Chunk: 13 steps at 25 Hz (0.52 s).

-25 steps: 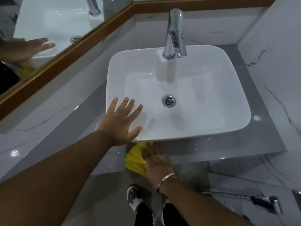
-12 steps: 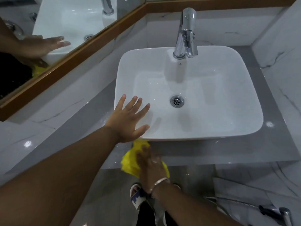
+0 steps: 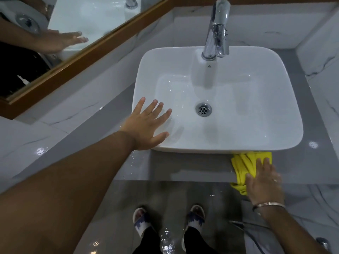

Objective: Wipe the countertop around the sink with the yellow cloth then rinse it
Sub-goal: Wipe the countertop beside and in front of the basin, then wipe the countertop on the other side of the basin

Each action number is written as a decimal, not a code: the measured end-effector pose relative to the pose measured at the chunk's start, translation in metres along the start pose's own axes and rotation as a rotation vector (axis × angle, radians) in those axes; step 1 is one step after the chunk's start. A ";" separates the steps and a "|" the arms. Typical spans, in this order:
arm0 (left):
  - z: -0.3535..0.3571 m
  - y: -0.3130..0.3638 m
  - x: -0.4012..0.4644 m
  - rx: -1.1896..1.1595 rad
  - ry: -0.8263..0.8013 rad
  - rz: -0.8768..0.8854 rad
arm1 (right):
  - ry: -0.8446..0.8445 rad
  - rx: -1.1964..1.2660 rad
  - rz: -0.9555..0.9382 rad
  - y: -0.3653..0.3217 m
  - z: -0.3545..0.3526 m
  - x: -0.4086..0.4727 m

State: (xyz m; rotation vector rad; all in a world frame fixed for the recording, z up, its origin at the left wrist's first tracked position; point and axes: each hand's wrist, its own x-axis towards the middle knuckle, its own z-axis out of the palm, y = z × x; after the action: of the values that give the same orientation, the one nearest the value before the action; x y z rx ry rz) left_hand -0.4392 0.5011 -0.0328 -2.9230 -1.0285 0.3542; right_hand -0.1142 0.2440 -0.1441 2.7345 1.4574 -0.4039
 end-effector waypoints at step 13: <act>0.053 -0.077 -0.130 -0.229 0.220 -0.590 | -0.196 0.058 -0.136 -0.323 0.050 -0.068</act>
State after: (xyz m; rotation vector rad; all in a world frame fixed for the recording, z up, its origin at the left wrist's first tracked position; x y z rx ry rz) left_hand -0.5966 0.4781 -0.0509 -2.5665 -1.8986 -0.1092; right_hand -0.4255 0.3646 -0.1423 2.5579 1.6068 -0.7071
